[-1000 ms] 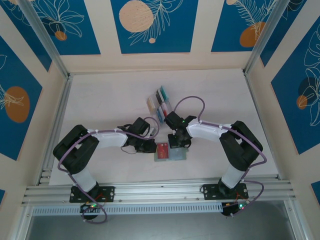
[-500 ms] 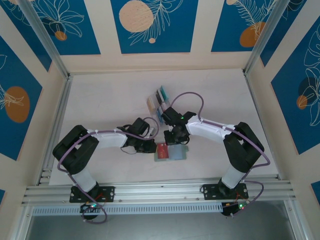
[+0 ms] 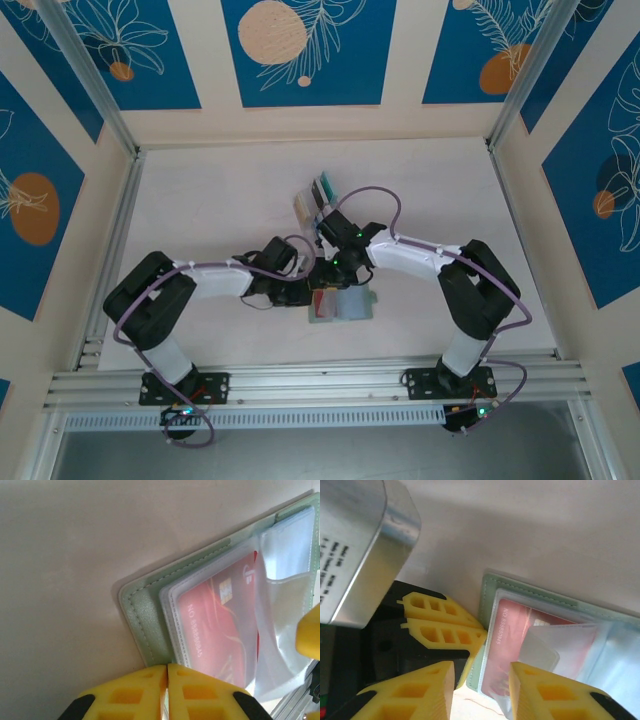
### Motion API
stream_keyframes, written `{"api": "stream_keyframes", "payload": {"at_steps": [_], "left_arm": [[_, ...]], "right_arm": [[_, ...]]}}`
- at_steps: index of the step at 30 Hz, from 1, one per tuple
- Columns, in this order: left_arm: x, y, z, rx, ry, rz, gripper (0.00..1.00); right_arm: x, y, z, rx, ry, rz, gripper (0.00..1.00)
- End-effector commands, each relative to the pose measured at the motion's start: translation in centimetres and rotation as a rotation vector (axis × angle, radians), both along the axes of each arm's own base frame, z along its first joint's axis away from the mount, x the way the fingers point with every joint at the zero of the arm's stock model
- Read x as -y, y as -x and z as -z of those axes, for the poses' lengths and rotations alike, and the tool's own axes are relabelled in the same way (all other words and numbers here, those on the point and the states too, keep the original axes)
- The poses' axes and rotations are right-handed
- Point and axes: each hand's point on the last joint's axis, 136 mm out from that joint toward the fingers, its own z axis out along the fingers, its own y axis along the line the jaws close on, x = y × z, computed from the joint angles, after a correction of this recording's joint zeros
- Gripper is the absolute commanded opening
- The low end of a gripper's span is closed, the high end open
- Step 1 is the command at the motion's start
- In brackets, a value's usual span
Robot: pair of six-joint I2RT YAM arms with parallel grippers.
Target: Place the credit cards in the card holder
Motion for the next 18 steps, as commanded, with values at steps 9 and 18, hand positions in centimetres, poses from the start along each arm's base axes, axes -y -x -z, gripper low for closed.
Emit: {"api": "stream_keyframes", "payload": {"at_steps": [9, 18], "left_arm": [[-4.4, 2.2, 2.2, -0.085, -0.102, -0.063, 0.14], [-4.5, 1.7, 1.5, -0.101, -0.020, -0.089, 0.14]], "right_arm": [[-1.7, 0.8, -4.3, 0.029, -0.160, -0.067, 0.52], [0.4, 1.7, -5.4, 0.059, -0.134, -0.077, 0.53]]}}
